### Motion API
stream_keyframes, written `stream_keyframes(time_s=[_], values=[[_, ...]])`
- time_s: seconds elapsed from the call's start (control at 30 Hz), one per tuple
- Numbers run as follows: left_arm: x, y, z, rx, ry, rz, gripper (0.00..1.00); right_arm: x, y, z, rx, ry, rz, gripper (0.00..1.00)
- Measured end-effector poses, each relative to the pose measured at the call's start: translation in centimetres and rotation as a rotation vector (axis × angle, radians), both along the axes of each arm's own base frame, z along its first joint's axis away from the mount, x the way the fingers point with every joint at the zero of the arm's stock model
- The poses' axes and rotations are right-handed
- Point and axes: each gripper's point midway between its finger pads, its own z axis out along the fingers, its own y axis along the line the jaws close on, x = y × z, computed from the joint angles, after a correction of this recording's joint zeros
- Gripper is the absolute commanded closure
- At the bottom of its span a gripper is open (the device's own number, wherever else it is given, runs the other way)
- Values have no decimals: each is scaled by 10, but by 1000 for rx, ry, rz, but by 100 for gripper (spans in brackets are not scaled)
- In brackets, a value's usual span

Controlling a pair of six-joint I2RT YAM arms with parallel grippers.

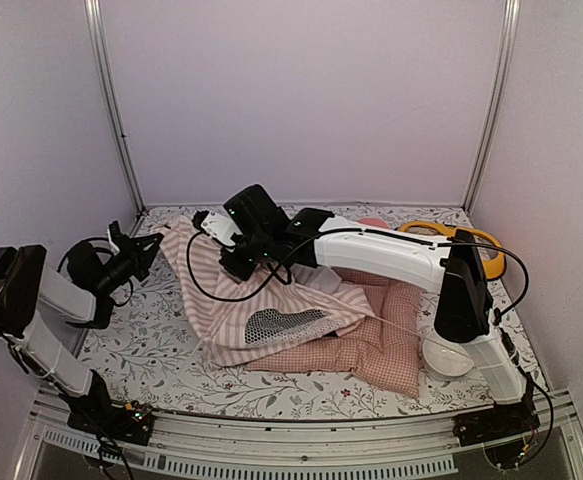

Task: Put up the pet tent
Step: Insert the tent pole into the pole socket of the pet tent.

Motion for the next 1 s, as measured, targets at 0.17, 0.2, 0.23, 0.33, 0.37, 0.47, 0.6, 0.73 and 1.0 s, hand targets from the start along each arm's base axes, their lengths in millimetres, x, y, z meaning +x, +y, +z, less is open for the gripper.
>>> stream_keyframes(time_s=[0.17,0.2,0.23,0.33,0.37,0.47,0.6,0.73,1.0], values=[[-3,0,1,56,-7,2,100,4,-3,-1,8,15,-7,100],[-4,0,1,70,-4,5,100,4,-2,-1,10,19,-3,100],[-4,0,0,80,-1,8,100,2,-2,-1,12,24,2,100],[-3,2,-5,108,26,22,100,-2,-1,-2,20,37,19,100],[-2,3,-7,113,39,26,100,-3,-2,-2,21,38,23,100],[1,5,-16,122,83,34,100,-6,-4,0,25,41,33,100],[3,8,-21,127,111,44,100,-6,-3,5,39,33,35,100],[3,8,-23,131,118,45,100,-6,-3,5,40,31,34,100],[3,8,-21,150,100,43,100,-6,-3,5,40,31,34,100]])
